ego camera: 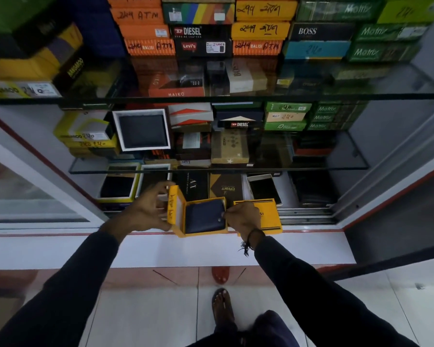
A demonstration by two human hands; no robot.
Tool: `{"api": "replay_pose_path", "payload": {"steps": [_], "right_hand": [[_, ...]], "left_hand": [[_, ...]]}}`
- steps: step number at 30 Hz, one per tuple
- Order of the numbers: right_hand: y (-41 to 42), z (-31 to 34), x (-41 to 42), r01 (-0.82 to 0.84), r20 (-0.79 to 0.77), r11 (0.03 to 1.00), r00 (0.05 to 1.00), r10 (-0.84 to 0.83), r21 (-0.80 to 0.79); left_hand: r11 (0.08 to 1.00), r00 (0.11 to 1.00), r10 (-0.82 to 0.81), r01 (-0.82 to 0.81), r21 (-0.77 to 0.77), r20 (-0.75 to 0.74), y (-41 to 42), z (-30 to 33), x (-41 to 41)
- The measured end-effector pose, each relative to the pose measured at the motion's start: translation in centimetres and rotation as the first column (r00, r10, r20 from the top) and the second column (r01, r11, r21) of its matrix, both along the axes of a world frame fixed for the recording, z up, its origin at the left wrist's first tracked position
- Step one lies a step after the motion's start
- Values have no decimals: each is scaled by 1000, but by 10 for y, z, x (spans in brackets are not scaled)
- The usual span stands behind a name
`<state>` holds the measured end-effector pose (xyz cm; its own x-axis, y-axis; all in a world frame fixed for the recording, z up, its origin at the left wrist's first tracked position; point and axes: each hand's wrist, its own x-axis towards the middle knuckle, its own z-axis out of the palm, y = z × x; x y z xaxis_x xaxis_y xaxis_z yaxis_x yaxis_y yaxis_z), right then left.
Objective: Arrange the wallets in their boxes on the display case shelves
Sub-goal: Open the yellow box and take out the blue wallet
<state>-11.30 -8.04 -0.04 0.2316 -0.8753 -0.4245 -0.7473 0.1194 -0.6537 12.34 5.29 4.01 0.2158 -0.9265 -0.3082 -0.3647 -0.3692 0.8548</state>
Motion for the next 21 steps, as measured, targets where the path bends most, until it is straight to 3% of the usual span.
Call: {"api": "replay_pose_path", "payload": {"steps": [2,5,9,12,21], "right_hand": [[-2,3,-2,-19,2,1000,1000,19,-15],[-4,4,0,-64,-2,997,998,64,-32],[-6,5,5,-124,-36,992,992,124,-4],[2,2,14,-219,-92,976,971,219,7],[2,-2,5,-420,-307,885,885,350,-201]], "left_hand": [[993,980,115,-111,32,-162,19,-11,10],[983,966,181,-169,75,-187,34,-30,19],[986,988,134,-126,109,-75,35,-44,15],[987,992,94,-81,140,-87,23,-58,-8],[997,993,42,-49,64,110,-1,-92,-50]]}}
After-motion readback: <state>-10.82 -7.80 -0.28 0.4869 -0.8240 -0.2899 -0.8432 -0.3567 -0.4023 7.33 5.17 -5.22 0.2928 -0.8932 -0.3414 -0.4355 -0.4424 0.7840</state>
